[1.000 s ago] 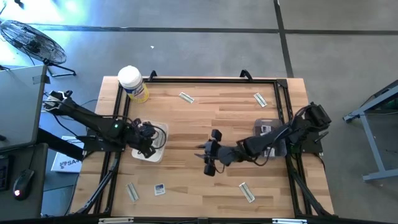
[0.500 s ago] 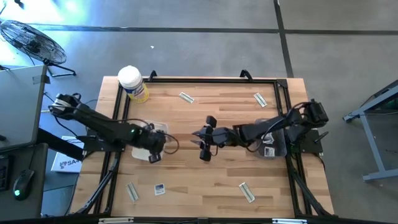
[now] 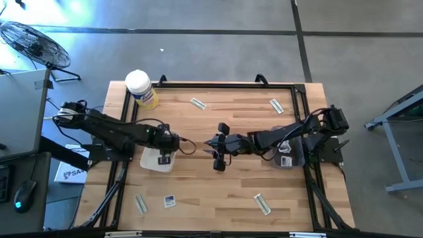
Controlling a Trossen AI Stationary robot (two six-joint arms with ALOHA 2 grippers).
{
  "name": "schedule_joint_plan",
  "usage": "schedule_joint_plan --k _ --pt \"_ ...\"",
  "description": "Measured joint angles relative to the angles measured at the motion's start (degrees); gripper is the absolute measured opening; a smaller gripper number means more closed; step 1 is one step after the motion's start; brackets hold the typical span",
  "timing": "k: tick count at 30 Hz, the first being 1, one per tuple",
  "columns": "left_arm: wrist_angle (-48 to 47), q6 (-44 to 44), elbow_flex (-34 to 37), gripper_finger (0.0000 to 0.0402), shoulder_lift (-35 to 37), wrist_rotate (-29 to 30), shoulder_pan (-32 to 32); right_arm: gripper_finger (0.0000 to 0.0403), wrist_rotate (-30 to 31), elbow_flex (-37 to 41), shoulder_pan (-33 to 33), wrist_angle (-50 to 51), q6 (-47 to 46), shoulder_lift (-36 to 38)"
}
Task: Pick & Place First Aid Supplies
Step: Adjust the green bandages in the white bin
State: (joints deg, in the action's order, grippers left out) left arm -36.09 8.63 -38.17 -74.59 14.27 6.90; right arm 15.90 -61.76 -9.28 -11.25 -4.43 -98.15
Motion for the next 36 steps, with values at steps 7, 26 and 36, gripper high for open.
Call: schedule_joint_plan --k 7,26,36 --pt "-0.28 -3.28 0.0 0.0082 0.03 2.74 -2.91 0.014 0.17 0.0 0.33 0.74 0.0 0.0" --pt "0.78 -9.9 -0.02 0.0082 -4.9 -3.13 1.4 0.014 0.2 0.0 0.64 0.9 -1.06 0.0" --pt "0.41 -8.24 0.0 0.0082 -4.35 3.1 1.37 0.014 0.2 0.0 0.64 0.85 -1.08 0.0"
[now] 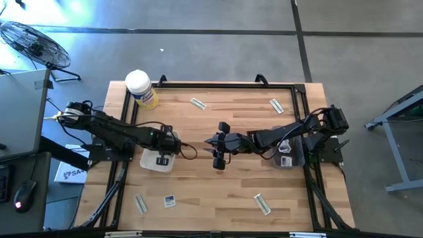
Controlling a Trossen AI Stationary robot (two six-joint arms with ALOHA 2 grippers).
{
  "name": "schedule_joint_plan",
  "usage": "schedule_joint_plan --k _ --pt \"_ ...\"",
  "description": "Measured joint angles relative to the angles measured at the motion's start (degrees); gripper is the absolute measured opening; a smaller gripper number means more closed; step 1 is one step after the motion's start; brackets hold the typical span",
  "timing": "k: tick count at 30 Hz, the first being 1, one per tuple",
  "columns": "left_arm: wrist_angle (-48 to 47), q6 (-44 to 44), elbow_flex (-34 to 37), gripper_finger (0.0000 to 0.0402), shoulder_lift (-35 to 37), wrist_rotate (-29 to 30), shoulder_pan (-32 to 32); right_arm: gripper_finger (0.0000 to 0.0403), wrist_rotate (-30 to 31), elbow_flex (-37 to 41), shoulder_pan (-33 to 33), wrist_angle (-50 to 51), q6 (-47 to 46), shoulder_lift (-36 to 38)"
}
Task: Pick & Place First Aid Supplies
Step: Adjust the green bandages in the white bin
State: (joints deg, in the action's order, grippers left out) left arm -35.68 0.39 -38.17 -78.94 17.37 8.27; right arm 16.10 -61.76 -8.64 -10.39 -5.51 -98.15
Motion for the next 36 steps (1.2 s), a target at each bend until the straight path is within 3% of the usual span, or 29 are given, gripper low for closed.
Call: schedule_joint_plan --k 19,27,30,36 --pt "-8.43 6.56 -3.21 0.0082 2.71 3.27 0.0 0.014 -0.17 0.0 0.0 0.26 -0.01 0.0" --pt "-12.0 7.1 -2.97 0.0082 4.93 -2.5 -0.04 0.014 -0.09 0.0 0.02 0.28 -0.01 0.0" --pt "-11.43 5.63 -2.95 0.0082 3.12 -5.21 -0.03 0.014 -0.12 0.0 0.02 0.28 -0.01 0.0" --pt "-11.43 5.33 -2.93 0.0082 -1.17 -4.83 -0.07 0.014 -0.17 0.0 0.02 0.28 -0.01 0.0"
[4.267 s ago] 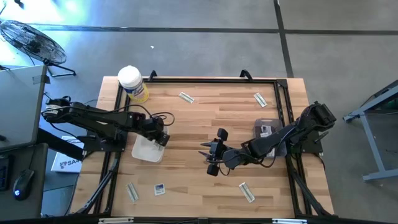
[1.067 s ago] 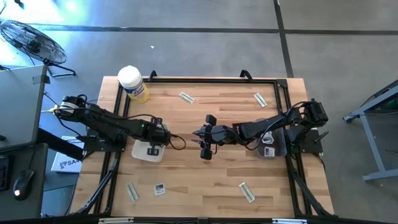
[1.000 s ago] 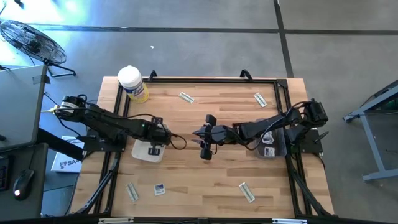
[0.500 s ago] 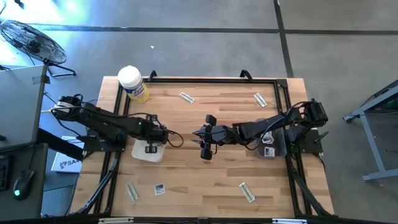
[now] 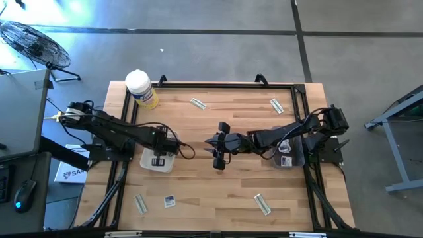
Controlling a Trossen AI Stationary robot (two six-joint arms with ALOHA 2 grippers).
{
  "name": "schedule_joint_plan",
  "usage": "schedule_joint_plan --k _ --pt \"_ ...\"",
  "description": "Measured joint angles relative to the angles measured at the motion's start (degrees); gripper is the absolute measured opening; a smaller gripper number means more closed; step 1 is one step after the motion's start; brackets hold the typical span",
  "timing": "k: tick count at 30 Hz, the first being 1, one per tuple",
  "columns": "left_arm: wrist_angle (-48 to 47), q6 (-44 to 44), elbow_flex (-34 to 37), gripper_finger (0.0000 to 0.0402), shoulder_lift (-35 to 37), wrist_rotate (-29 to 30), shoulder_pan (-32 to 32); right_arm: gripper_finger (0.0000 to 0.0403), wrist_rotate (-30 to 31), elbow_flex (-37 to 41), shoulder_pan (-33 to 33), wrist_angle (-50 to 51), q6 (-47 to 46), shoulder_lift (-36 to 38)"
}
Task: Pick & Place First Aid Supplies
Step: Adjust the green bandages in the white bin
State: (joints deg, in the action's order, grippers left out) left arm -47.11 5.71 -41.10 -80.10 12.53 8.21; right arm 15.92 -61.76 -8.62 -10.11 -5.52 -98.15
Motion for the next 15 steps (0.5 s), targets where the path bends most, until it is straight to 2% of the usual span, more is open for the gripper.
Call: schedule_joint_plan --k 6,10,15 --pt "-0.34 -1.39 -1.3 0.0082 -0.42 -2.54 0.0 0.014 -0.02 0.0 0.0 0.0 0.0 0.0" --pt "-5.49 -2.43 -4.8 0.0082 -0.54 -2.0 -0.23 0.014 0.11 0.0 0.02 0.0 0.0 0.0" --pt "-9.81 -3.05 -6.24 0.0082 -1.64 -3.56 -4.45 0.014 0.11 0.0 0.02 0.04 0.0 0.0"
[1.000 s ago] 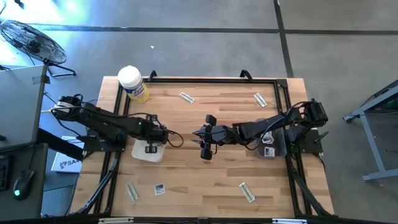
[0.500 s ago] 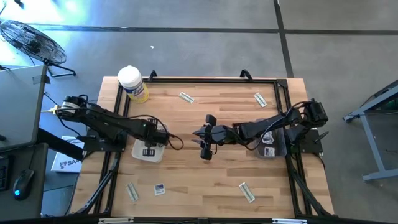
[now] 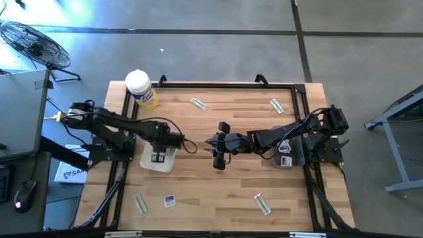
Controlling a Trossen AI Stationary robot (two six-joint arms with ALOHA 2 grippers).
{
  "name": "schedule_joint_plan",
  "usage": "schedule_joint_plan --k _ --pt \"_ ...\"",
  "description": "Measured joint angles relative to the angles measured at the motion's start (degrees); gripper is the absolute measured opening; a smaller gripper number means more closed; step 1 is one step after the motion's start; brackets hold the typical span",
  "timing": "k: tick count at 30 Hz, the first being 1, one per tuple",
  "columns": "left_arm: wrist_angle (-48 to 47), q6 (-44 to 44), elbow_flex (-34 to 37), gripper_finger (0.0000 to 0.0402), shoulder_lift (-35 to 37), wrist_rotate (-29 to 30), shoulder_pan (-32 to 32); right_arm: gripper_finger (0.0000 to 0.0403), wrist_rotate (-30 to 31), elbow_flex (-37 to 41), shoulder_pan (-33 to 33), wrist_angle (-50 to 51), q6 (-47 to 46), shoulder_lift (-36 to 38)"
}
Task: Pick & Place First Aid Supplies
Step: Adjust the green bandages in the white bin
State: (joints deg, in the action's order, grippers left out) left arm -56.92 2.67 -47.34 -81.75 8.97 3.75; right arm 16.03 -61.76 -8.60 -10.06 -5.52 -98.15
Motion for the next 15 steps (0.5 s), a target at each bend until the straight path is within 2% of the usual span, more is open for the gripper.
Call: schedule_joint_plan --k 6,15 --pt "-1.29 -2.67 0.03 0.0082 -2.31 -5.08 -2.81 0.014 -0.09 0.02 0.0 1.02 0.0 0.0" --pt "2.0 -4.8 0.08 0.0082 -7.48 -4.42 -2.63 0.014 -0.11 0.02 0.0 1.27 -0.21 0.0"
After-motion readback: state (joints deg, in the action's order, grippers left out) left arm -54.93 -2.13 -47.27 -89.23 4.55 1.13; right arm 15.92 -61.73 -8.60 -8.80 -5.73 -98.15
